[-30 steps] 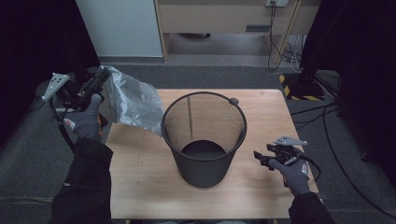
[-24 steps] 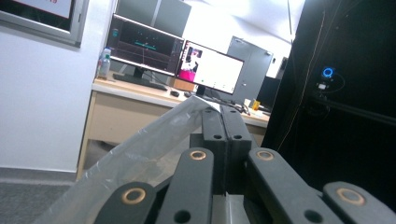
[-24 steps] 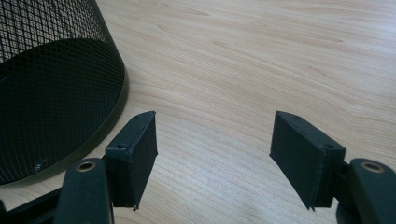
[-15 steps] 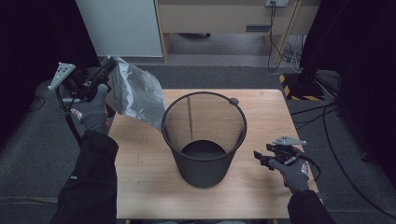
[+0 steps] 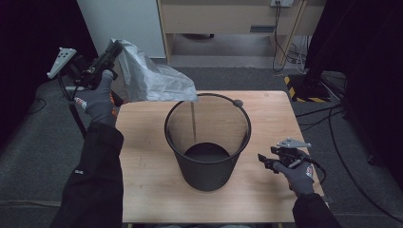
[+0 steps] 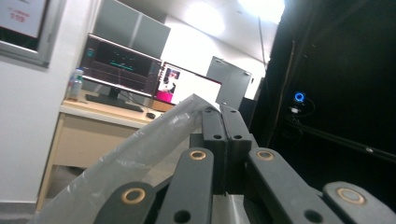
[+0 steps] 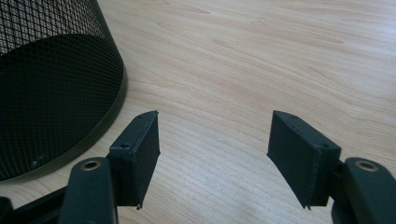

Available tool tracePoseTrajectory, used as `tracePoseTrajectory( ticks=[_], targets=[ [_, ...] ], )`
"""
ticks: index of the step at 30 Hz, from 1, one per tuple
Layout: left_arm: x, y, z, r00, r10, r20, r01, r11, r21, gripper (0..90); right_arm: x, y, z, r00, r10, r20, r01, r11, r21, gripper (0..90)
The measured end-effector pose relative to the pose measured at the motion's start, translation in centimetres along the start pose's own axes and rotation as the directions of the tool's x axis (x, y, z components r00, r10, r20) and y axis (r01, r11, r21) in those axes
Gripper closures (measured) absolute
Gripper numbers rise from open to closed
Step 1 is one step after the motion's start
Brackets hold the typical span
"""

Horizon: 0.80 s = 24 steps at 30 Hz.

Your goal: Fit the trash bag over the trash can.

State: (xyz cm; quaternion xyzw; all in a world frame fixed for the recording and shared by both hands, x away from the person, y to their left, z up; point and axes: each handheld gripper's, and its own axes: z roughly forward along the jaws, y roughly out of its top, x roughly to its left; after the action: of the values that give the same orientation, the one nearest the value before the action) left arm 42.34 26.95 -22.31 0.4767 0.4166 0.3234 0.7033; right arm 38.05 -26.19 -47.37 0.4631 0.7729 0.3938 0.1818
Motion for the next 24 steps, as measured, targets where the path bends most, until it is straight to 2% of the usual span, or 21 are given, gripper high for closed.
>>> tracePoseTrajectory(
  ticks=[4, 5, 7, 8, 9, 11, 13, 14, 15, 18, 21, 24],
  targets=[
    [-1.6, -0.9, 0.2, 0.9986, 0.013, 0.052, -0.014, 0.9999, 0.009, 89.7, 0.0, 0.1, -0.1, 1.0, 0.003, 0.006, -0.003, 1.0, -0.009, 33.8],
    [-1.6, -0.9, 0.2, 0.9986, 0.013, 0.052, -0.014, 0.9999, 0.009, 89.7, 0.0, 0.1, -0.2, 1.0, 0.003, 0.004, -0.003, 1.0, -0.008, 33.8],
    [-3.2, -1.4, 0.4, 0.9945, 0.028, 0.101, -0.03, 0.9995, 0.011, 89.6, 0.0, 0.2, -0.3, 0.9999, 0.012, 0.004, -0.012, 0.9997, -0.023, 34.1],
    [-3.8, -1.7, 0.3, 0.9928, 0.039, 0.113, -0.041, 0.9991, 0.014, 89.5, 0.0, 0.2, -0.4, 0.9999, 0.014, 0.003, -0.014, 0.9995, -0.027, 34.2],
    [-3.8, -1.7, 0.3, 0.9928, 0.039, 0.113, -0.041, 0.9991, 0.014, 89.4, 0.0, 0.2, -0.4, 0.9999, 0.014, 0.003, -0.014, 0.9995, -0.027, 34.2],
    [-5.0, -2.4, 0.4, 0.9882, 0.065, 0.138, -0.069, 0.9972, 0.026, 89.3, -0.1, 0.3, -0.6, 0.9997, 0.025, 0.003, -0.025, 0.9989, -0.04, 34.5],
    [-5.9, -3.2, 0.5, 0.9836, 0.06, 0.17, -0.067, 0.9972, 0.035, 89.3, -0.1, 0.4, -0.7, 0.9995, 0.031, 0.004, -0.031, 0.9981, -0.053, 34.5],
    [-6.8, -4.1, 0.6, 0.9799, 0.068, 0.188, -0.078, 0.9958, 0.048, 89.1, -0.2, 0.5, -0.9, 0.9993, 0.038, 0.002, -0.038, 0.9974, -0.062, 34.6],
    [-6.8, -4.1, 0.6, 0.9799, 0.068, 0.188, -0.078, 0.9958, 0.048, 89.1, -0.2, 0.5, -0.9, 0.9993, 0.038, 0.002, -0.038, 0.9974, -0.062, 34.6],
    [-7.9, -5.8, 0.8, 0.9724, 0.067, 0.223, -0.086, 0.9935, 0.074, 88.9, -0.4, 0.6, -1.2, 0.9988, 0.049, 0.004, -0.048, 0.9955, -0.081, 34.8],
    [-8.3, -6.5, 0.7, 0.9697, 0.063, 0.236, -0.086, 0.9926, 0.086, 88.6, -0.4, 0.7, -1.4, 0.9982, 0.061, 0.003, -0.06, 0.9938, -0.094, 34.9],
    [-9.0, -7.9, 0.2, 0.9619, 0.075, 0.263, -0.108, 0.9874, 0.115, 88.4, -0.5, 0.8, -1.6, 0.9979, 0.065, 0.003, -0.065, 0.9921, -0.108, 35.0]
  ],
)
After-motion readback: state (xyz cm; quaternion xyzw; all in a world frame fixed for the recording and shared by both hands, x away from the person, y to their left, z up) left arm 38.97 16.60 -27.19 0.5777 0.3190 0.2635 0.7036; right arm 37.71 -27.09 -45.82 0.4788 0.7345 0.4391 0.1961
